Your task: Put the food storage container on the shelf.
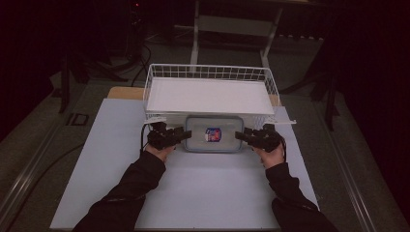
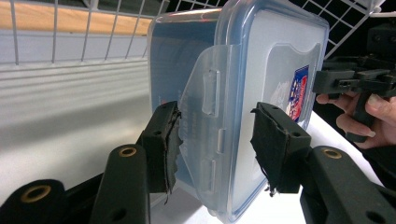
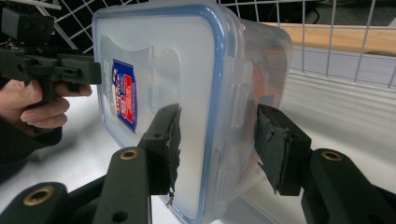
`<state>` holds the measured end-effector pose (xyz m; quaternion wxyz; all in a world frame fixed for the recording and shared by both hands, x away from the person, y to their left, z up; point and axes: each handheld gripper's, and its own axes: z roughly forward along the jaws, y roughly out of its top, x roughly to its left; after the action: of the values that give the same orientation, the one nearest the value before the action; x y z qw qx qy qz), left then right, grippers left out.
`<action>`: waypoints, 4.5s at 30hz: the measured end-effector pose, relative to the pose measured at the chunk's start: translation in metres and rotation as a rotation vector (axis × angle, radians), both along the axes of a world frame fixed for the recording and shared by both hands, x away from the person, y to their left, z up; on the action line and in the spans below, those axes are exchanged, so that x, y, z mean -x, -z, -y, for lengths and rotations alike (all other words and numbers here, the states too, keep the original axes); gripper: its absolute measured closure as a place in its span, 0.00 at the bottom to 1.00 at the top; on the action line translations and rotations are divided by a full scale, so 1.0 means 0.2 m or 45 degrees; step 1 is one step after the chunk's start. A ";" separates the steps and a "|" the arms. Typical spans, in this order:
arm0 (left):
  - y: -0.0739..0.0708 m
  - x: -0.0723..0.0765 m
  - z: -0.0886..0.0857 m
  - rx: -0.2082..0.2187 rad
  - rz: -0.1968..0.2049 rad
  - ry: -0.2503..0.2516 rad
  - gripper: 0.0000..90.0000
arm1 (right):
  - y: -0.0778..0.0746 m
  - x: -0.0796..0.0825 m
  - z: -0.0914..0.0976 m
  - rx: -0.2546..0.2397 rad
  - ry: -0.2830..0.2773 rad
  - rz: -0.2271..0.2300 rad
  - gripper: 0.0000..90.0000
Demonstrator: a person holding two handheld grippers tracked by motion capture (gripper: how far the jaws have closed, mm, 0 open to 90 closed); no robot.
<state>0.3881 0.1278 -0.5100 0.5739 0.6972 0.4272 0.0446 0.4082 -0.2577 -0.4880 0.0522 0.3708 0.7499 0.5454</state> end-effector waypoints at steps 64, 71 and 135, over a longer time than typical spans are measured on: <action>0.01 0.06 0.03 -0.055 0.007 -0.187 0.38 | 0.02 0.07 -0.11 0.007 0.270 -0.102 0.50; 0.00 0.17 0.03 -0.110 0.033 -0.065 0.20 | -0.02 0.13 -0.11 0.017 0.262 -0.056 0.50; -0.01 0.51 -0.09 -0.144 0.133 0.033 0.00 | 0.13 -0.03 -0.56 0.186 0.068 -0.097 0.95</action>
<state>0.2859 0.1458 -0.5082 0.5555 0.7309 0.3844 0.0976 0.4142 -0.1454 -0.5144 0.0651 0.4061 0.7790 0.4732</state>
